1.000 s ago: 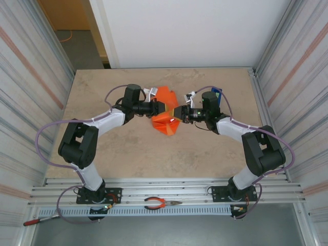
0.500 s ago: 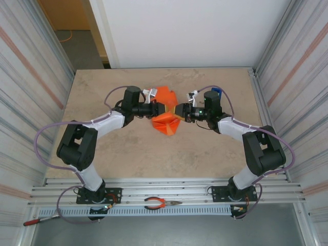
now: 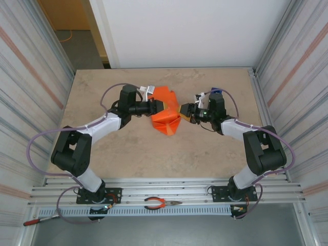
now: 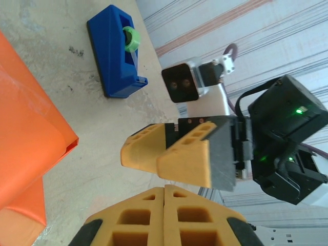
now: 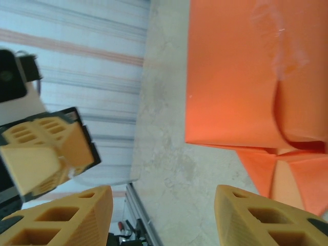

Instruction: Wrap the gift box in paper

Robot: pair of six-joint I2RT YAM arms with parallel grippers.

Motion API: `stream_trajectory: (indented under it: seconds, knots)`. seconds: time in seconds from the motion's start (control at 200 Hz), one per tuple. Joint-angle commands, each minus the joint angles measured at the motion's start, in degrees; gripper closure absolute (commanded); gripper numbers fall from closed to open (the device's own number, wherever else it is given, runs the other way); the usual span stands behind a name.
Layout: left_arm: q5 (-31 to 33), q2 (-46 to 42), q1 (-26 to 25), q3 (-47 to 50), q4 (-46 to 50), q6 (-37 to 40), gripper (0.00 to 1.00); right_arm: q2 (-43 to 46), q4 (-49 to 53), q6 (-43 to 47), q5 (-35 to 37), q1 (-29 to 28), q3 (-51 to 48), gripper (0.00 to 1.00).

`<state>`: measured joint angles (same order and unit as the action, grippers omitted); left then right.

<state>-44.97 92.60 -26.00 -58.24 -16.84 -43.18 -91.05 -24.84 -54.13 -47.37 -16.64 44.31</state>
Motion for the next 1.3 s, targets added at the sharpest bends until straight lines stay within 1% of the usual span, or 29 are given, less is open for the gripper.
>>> stream_trajectory:
  seconds: [0.0,0.1,0.22,0.336,0.466,0.727,1.293]
  knots:
    - [1.8,-3.5,0.4,-1.2,3.1,4.2,1.00,0.6,5.8,-0.3,3.9,1.2,-1.2,0.48]
    - [3.8,-5.0,1.3,-1.9,6.9,7.5,1.00,0.6,14.0,2.0,8.0,0.7,-1.1,0.54]
    - [5.9,-6.5,2.4,-2.7,10.8,10.9,1.00,-0.3,23.5,5.1,14.5,-2.5,0.2,0.58]
    - [7.6,-7.7,3.0,-3.4,13.6,13.4,1.00,-1.9,26.9,5.5,19.3,-5.7,1.3,0.61]
    - [8.2,-8.3,3.4,-3.4,14.6,14.3,1.00,-4.3,28.6,5.3,22.1,-9.0,3.1,0.62]
    - [8.1,-8.9,3.3,-2.3,13.9,14.2,1.00,-8.2,28.7,4.7,23.7,-12.8,6.4,0.65]
    - [7.6,-9.1,3.3,-1.4,12.6,13.7,1.00,-12.5,28.7,4.8,23.9,-14.1,9.8,0.67]
